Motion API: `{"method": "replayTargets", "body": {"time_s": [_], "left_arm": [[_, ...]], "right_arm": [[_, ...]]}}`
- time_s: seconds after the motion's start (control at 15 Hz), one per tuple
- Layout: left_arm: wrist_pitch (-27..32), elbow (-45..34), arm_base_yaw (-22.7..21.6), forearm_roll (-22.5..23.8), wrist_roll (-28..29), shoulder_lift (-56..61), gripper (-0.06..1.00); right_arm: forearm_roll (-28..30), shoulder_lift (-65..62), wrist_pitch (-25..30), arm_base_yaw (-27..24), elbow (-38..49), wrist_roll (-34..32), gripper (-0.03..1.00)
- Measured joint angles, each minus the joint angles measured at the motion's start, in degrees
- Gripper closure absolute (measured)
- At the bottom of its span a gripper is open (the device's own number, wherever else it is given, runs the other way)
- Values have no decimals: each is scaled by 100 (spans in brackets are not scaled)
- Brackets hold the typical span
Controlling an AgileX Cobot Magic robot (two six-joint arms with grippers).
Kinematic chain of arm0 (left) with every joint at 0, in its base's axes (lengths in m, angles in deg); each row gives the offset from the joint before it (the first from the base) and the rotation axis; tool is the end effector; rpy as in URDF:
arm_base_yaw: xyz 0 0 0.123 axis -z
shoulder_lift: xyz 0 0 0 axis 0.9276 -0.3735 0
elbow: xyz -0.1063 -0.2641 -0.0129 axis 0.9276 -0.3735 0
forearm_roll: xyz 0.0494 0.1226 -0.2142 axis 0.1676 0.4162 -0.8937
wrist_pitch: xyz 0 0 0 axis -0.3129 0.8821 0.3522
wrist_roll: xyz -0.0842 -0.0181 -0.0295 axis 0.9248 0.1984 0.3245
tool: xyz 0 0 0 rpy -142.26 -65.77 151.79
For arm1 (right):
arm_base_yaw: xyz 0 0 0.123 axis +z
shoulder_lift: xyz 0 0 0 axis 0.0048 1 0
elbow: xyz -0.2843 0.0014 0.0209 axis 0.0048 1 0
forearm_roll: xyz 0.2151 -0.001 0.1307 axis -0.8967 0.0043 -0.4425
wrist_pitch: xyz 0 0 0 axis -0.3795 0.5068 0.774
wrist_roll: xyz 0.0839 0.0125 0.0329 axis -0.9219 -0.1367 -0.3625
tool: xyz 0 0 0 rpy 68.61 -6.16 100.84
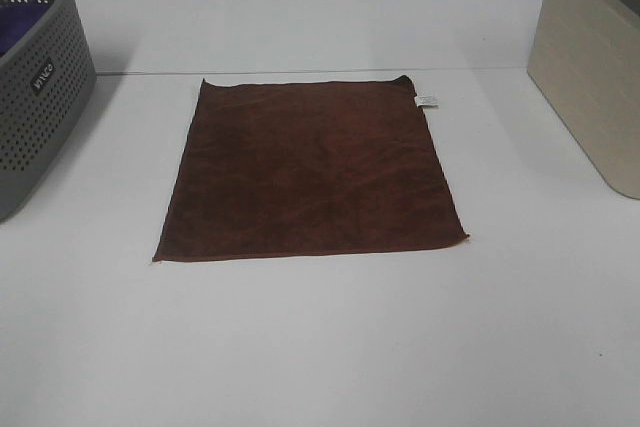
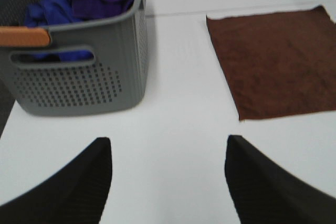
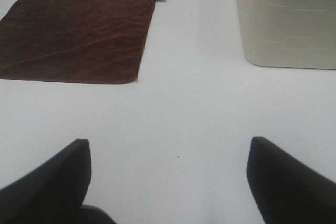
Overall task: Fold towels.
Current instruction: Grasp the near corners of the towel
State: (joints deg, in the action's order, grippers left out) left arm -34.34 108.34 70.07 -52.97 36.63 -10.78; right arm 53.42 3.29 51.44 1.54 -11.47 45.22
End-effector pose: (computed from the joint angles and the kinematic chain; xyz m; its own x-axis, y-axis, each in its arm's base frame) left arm -0.0009 -0.0016 0.2940 -0.3160 0.0086 -0.9487 0.0508 0.9987 -0.0078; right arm -0.0073 0.0085 0.2800 -0.4390 -0.0393 -0.8976 -0.1204 0.9926 0.0154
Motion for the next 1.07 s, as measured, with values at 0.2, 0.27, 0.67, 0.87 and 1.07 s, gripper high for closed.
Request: {"method": "replayTargets", "body": {"time_s": [0.2,0.27,0.67,0.87,1.07], "left_arm": [[-1157,6,0,-11,0,-464,36],[-1616,6,0,-57,0,-819,36],[-3375,52,0,-1071,0,-3776,30],[-3432,619,6,-1473,0,-5541,27],[-3432,1037,384,-1507,-178,-6646,27]], "right_arm": [[-384,0,-29,0,0,0,18],[-390,0,-69,0,0,-6,19],[201,1713,-745,0,-178,-476,21],[218,3472,-1318,0,-596,-607,21],[183,4922,-1450,0,-1123,-607,21]]}}
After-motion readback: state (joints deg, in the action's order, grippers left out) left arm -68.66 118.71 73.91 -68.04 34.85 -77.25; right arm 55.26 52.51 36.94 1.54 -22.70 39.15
